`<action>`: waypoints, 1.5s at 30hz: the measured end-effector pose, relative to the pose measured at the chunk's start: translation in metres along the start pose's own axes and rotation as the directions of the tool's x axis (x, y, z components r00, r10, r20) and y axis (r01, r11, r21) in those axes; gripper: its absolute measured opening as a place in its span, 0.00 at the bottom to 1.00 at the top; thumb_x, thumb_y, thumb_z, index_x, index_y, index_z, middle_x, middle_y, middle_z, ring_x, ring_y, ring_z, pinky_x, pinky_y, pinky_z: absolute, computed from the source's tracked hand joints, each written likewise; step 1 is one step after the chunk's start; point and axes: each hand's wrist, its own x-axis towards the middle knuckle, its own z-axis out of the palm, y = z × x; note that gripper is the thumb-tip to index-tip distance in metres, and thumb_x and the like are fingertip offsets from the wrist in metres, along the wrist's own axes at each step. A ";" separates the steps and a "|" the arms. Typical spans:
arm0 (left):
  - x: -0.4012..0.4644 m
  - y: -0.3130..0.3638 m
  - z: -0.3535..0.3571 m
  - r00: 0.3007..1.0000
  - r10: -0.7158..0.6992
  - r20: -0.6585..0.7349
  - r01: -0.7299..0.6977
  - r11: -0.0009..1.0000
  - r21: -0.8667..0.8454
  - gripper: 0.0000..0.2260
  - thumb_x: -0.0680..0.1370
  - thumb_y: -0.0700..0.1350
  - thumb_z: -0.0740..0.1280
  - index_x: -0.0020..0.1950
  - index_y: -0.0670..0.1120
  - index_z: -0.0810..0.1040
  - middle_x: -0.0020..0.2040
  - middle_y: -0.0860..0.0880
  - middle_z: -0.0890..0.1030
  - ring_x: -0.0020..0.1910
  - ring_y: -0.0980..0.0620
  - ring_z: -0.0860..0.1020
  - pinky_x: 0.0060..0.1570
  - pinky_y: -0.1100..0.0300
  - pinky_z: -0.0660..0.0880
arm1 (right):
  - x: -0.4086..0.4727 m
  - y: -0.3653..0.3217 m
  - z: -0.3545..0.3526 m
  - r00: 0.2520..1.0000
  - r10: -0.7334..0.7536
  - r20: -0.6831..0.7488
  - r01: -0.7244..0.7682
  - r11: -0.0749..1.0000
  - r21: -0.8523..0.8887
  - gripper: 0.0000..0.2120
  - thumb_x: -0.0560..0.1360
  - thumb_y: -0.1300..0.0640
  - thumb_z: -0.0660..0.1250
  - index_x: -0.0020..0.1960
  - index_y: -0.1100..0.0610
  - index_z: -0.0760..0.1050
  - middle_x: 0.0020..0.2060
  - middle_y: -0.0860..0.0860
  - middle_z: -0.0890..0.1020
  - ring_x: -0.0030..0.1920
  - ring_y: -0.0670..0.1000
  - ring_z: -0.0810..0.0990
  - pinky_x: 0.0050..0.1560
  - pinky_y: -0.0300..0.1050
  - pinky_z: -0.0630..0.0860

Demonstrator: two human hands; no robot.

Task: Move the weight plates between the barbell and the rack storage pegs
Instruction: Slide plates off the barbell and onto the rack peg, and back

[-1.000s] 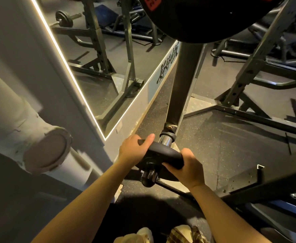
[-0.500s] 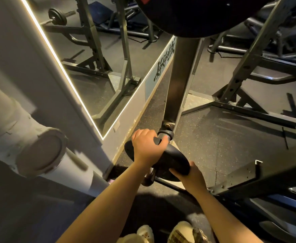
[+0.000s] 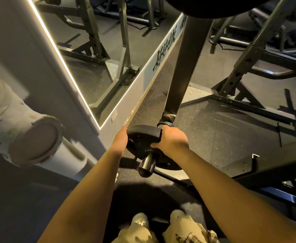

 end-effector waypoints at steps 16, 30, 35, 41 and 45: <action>-0.023 0.030 0.036 0.844 0.512 -0.163 -0.274 0.672 0.688 0.13 0.82 0.45 0.50 0.42 0.49 0.70 0.40 0.54 0.70 0.45 0.53 0.69 0.67 0.47 0.62 | -0.030 0.081 0.048 0.947 -0.009 -0.321 0.143 0.907 0.396 0.24 0.66 0.43 0.76 0.53 0.59 0.79 0.45 0.55 0.84 0.44 0.56 0.82 0.42 0.40 0.74; -0.039 0.036 0.069 0.624 0.777 0.086 -0.545 0.354 0.760 0.14 0.77 0.49 0.54 0.36 0.48 0.74 0.35 0.52 0.76 0.39 0.54 0.72 0.60 0.53 0.70 | -0.029 0.107 0.073 0.992 0.127 0.013 -0.118 0.867 0.485 0.27 0.66 0.34 0.70 0.54 0.55 0.77 0.41 0.48 0.79 0.48 0.55 0.82 0.48 0.47 0.78; -0.022 0.043 0.023 0.856 0.517 0.020 -0.364 0.574 0.733 0.17 0.82 0.44 0.48 0.40 0.47 0.72 0.38 0.49 0.74 0.39 0.55 0.69 0.61 0.53 0.61 | -0.025 0.080 0.028 0.982 -0.056 -0.178 0.069 0.995 0.071 0.29 0.68 0.31 0.67 0.56 0.54 0.76 0.47 0.50 0.83 0.47 0.52 0.81 0.50 0.46 0.76; 0.018 0.019 -0.015 0.981 0.178 0.081 -0.191 0.786 0.587 0.14 0.83 0.49 0.48 0.47 0.48 0.71 0.45 0.45 0.75 0.45 0.53 0.73 0.51 0.58 0.67 | 0.000 0.026 -0.009 0.998 -0.064 0.027 0.064 0.998 -0.012 0.22 0.71 0.39 0.68 0.59 0.51 0.72 0.50 0.49 0.80 0.49 0.52 0.80 0.52 0.46 0.78; 0.013 0.016 -0.012 0.972 0.224 0.062 -0.221 0.806 0.549 0.18 0.83 0.52 0.48 0.52 0.44 0.73 0.47 0.42 0.77 0.47 0.50 0.75 0.46 0.63 0.67 | -0.003 0.032 0.002 0.993 -0.095 -0.076 0.095 0.995 0.001 0.23 0.72 0.38 0.67 0.60 0.50 0.71 0.51 0.49 0.80 0.51 0.52 0.79 0.51 0.45 0.76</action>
